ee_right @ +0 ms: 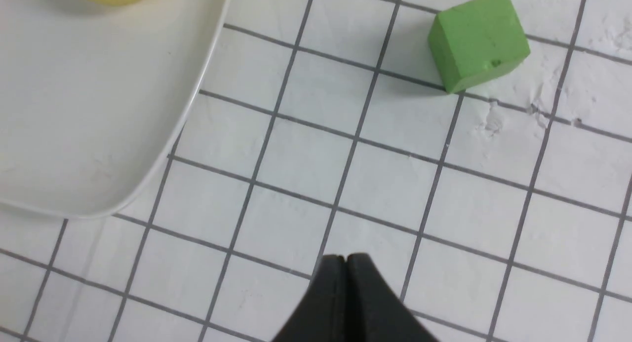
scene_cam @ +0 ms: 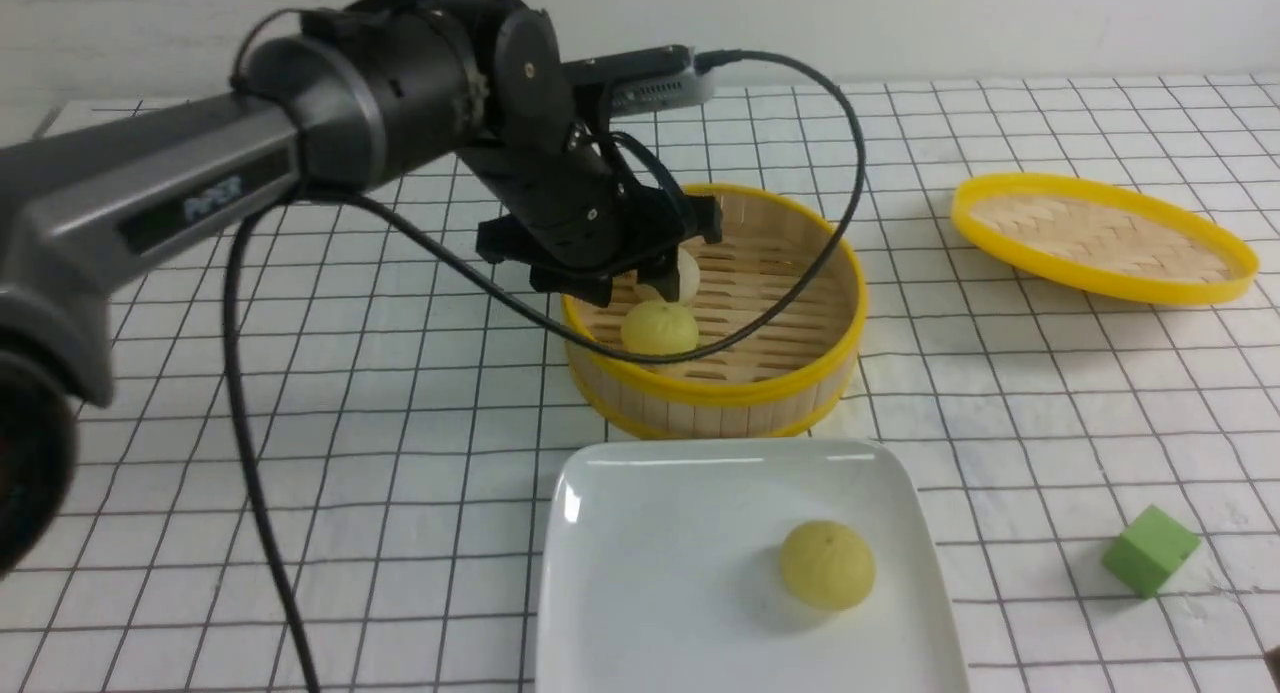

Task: Put the steamed buns into the plate on the white-black tablecloth.
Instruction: 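Reach into the bamboo steamer and grasp a bun with the left gripper, then carry the bun from the bamboo steamer to the plate with the left gripper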

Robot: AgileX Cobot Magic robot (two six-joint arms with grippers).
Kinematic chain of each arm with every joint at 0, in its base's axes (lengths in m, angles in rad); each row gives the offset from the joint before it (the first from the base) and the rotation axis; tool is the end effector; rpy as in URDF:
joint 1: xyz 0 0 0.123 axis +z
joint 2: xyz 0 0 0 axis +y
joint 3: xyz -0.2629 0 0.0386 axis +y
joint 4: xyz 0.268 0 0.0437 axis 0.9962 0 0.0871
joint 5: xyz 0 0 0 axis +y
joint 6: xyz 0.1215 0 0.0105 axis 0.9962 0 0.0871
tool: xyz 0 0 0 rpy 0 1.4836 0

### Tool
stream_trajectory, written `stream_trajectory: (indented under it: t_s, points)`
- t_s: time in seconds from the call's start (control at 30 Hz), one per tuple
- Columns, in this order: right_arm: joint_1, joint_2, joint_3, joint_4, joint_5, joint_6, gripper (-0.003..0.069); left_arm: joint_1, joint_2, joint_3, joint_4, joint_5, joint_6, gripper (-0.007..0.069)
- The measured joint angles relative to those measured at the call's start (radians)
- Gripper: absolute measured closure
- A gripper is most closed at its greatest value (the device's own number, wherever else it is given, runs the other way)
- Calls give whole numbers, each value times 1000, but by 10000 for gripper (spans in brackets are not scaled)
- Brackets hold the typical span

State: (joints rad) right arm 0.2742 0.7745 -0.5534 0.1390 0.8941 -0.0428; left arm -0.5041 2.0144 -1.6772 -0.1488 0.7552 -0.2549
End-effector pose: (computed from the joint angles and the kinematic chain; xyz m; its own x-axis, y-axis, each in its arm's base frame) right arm 0.1631 0.0596 0.2147 -0.8355 -0.1890 -0.5160 -0.2864 0.9512 0.1153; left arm 0.4148 -0.2430 0.1943 -0.8765 0.0794 -0.4748 0.2321 0.9338 -0.2722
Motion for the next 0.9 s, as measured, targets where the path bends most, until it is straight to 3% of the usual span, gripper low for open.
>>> stream_trajectory:
  t_s: [0.13,0.17,0.23,0.3,0.37,0.73,0.9]
  points:
    - [0,0,0,1,0,0,659,0,78,-14,0,-35,-2,279]
    - [0,0,0,1,0,0,657,0,102,-14,-3,-43,-12,353]
    - [0,0,0,1,0,0,657,0,111,-17,-8,-44,-24,417]
    - [0,0,0,1,1,0,656,-1,103,-22,-11,-36,-36,552]
    - [0,0,0,1,3,0,654,-2,80,-22,-5,-9,-40,593]
    - [0,0,0,1,6,1,643,-12,-343,42,106,347,-49,603]
    - [0,0,0,1,4,1,638,-60,-371,274,105,281,-86,602]
